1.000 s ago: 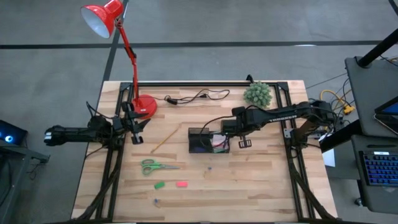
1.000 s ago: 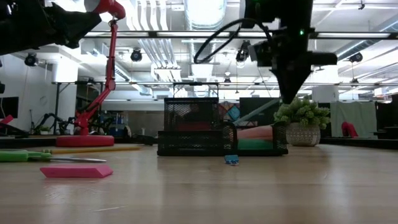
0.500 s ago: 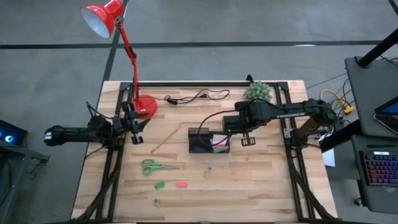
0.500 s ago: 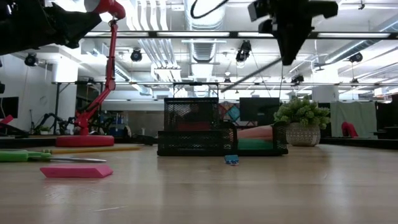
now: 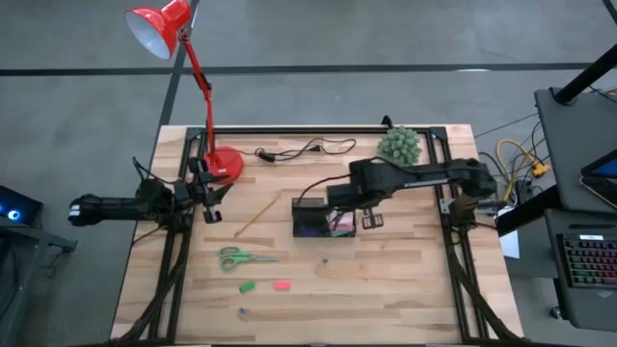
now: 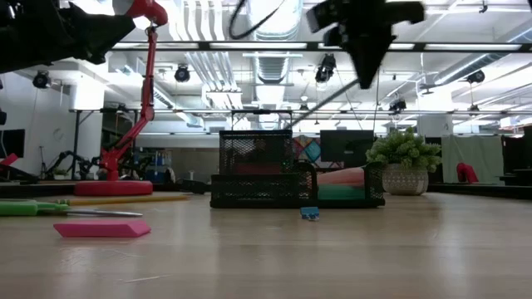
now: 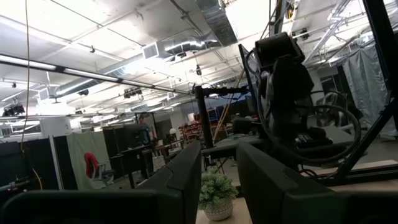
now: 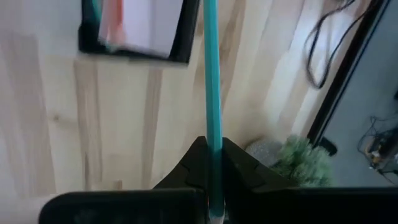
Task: Pick and place office supplies into organizer
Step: Put the light blue pencil into the black desk organizer
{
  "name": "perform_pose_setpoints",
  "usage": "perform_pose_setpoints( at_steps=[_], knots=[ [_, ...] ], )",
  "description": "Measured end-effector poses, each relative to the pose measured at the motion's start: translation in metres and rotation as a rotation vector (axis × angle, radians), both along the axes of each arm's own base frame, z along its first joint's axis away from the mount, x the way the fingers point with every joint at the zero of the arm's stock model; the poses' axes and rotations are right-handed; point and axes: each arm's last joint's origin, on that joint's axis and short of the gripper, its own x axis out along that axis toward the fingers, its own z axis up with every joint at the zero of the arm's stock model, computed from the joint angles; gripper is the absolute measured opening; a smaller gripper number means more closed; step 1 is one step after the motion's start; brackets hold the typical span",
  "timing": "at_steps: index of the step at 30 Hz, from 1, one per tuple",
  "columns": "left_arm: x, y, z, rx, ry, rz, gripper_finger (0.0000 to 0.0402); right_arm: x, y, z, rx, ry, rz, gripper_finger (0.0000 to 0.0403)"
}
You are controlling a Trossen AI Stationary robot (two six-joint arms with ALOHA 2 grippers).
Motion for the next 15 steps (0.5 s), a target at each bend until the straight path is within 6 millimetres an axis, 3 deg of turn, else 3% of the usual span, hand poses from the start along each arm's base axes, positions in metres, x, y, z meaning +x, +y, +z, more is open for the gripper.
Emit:
perform_pose_setpoints(
  at_steps=[8,15],
  knots=[
    [0.000,0.000,0.000,0.000,0.003,0.000,0.0089,0.036,-0.003,0.013,-0.012,-0.060,0.098,0.0013],
    [0.000,0.000,0.000,0.000,0.004,0.000,0.0089,0.053,-0.014,0.012,-0.030,-0.057,0.148,0.0013]
  ],
)
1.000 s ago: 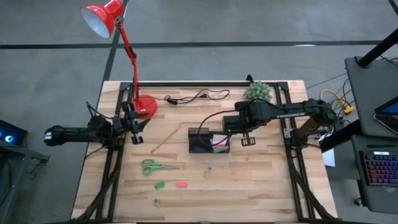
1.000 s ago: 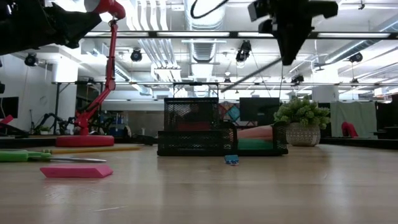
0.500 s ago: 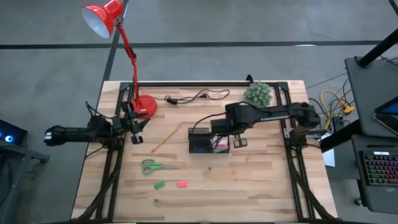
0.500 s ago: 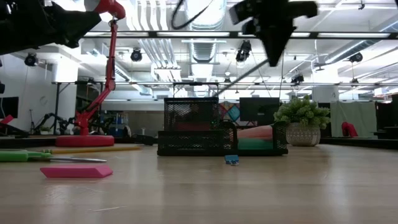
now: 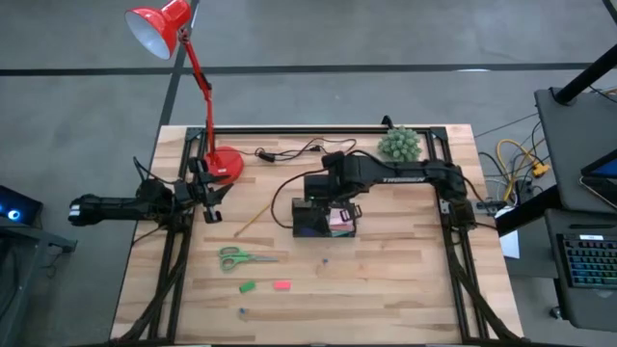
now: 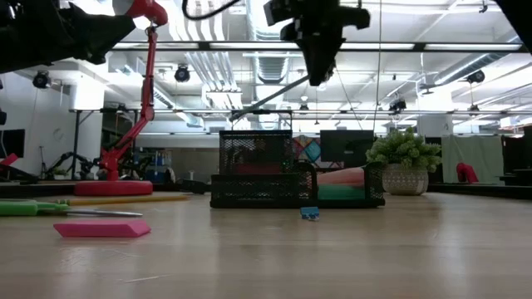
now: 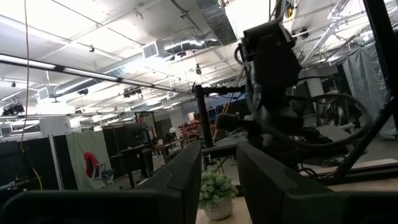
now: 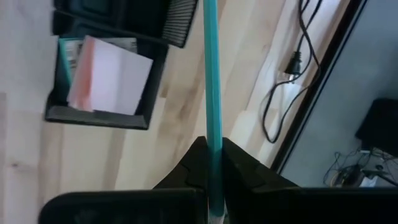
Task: Pick and place office supplies into organizer
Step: Put the light blue pencil into the black desk organizer
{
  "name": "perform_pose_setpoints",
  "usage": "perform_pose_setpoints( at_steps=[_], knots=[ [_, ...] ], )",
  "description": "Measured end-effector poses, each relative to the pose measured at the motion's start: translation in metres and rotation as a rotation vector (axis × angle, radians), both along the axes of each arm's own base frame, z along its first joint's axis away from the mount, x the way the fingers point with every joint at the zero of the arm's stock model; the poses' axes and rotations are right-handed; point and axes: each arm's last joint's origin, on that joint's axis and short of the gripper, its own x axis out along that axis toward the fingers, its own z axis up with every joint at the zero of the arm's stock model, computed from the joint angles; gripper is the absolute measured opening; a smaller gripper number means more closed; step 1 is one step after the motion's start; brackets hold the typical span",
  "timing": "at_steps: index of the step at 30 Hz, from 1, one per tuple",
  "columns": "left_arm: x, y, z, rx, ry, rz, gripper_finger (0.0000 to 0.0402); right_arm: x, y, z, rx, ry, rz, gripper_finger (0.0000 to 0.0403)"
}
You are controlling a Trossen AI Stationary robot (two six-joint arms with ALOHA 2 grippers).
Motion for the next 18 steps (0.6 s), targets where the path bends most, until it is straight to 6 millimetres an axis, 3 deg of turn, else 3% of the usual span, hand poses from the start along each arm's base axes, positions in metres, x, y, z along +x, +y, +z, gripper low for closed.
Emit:
perform_pose_setpoints(
  at_steps=[11,18],
  knots=[
    [0.000,0.000,0.000,0.000,-0.001,0.000,0.0089,-0.003,-0.004,-0.008,0.008,0.040,-0.005,0.0013],
    [0.000,0.000,0.000,0.000,-0.001,0.000,0.0089,0.003,-0.004,-0.030,0.003,0.112,-0.005,0.0013]
  ],
)
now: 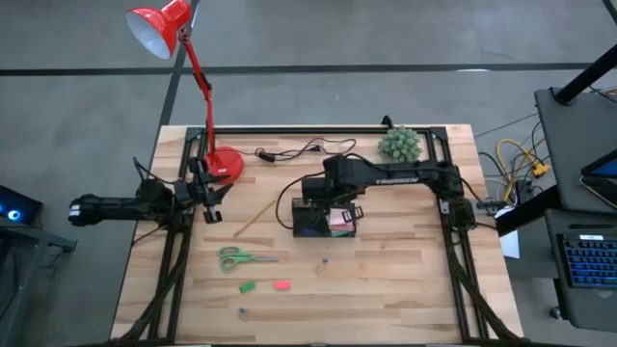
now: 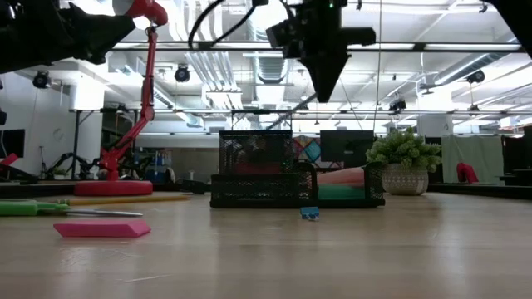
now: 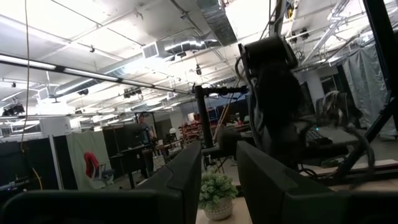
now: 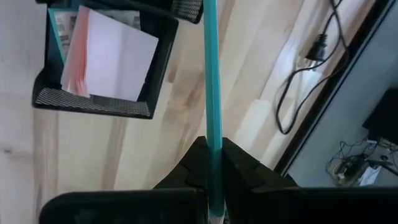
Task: Pick and place office supplies into organizer
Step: Put the light blue pencil into the black desk organizer, then put the top blue binder clip into the black desk organizer
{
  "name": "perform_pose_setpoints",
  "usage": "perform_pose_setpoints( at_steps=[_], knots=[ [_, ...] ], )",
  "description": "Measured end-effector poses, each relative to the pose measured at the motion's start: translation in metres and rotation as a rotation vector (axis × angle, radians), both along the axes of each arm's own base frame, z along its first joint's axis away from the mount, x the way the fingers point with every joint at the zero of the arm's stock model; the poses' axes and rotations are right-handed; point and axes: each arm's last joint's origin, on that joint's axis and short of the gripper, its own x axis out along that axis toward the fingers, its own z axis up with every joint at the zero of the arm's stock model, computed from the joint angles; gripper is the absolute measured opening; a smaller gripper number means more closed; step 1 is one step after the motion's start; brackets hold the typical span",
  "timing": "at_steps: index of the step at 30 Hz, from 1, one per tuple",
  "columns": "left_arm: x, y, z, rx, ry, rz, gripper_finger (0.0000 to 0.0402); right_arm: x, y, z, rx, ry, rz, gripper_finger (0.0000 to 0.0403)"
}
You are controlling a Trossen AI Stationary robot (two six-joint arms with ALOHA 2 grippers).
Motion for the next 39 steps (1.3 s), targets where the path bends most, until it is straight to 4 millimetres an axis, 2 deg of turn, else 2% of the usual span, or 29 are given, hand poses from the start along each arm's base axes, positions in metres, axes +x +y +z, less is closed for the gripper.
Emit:
perform_pose_setpoints(
  at_steps=[5,10,21,29,39],
  knots=[
    [0.000,0.000,0.000,0.000,-0.002,0.001,0.0089,0.007,0.000,-0.016,-0.007,0.050,0.019,0.0014],
    [0.000,0.000,0.000,0.000,0.000,0.001,0.0089,0.011,-0.002,-0.024,-0.067,0.072,0.026,0.0034],
    [0.000,0.000,0.000,0.002,-0.001,0.004,0.0089,0.011,0.000,-0.022,-0.080,0.071,0.039,0.0031],
    [0.000,0.000,0.000,0.004,-0.001,0.005,0.0089,0.011,0.007,-0.022,-0.089,0.079,0.079,0.0044],
    [0.000,0.000,0.000,0.004,-0.001,0.005,0.0089,0.012,0.015,-0.015,-0.249,0.066,0.139,0.0050]
  ],
)
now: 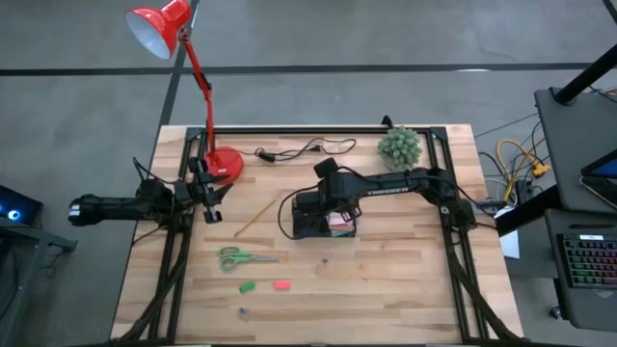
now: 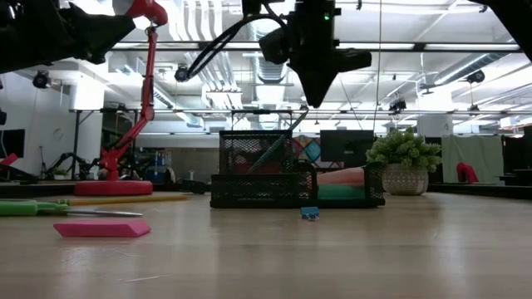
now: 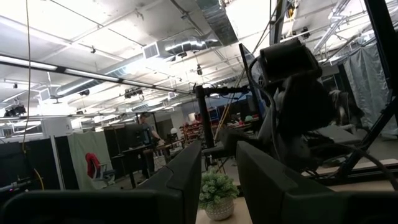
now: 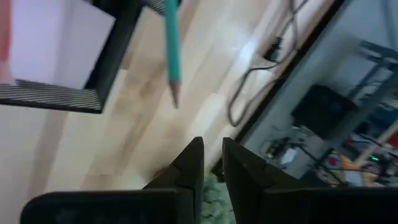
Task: Pick and place office supplies into organizer
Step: Put the top blue binder clip into the black desk organizer
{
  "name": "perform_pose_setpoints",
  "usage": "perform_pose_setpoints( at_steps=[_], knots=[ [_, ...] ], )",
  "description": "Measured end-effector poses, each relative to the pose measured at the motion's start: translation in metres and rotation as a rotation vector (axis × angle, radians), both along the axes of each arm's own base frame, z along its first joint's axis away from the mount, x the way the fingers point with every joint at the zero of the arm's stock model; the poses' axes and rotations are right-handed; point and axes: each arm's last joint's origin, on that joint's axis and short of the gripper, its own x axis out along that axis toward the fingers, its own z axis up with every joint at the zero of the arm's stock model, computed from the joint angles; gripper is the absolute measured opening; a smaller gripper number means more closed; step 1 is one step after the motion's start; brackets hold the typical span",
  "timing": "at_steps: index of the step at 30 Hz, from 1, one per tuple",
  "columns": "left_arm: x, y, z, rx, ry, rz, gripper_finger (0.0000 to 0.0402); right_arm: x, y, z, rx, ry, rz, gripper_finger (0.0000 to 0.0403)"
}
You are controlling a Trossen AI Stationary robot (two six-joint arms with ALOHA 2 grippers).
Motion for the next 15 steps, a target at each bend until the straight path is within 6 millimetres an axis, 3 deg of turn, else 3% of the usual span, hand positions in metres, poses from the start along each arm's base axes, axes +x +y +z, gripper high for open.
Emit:
perform_pose_setpoints(
  at_steps=[4,8,15],
  knots=[
    [0.000,0.000,0.000,0.000,-0.001,0.000,0.0089,0.002,0.004,0.017,-0.038,-0.104,-0.032,0.0050],
    [0.000,0.000,0.000,0.000,-0.001,0.000,0.0089,0.002,0.008,0.047,0.025,-0.282,-0.118,0.0050],
    [0.000,0.000,0.000,-0.001,0.001,-0.001,0.0089,0.005,0.026,0.089,0.446,-0.534,-0.186,0.0050]
  ],
)
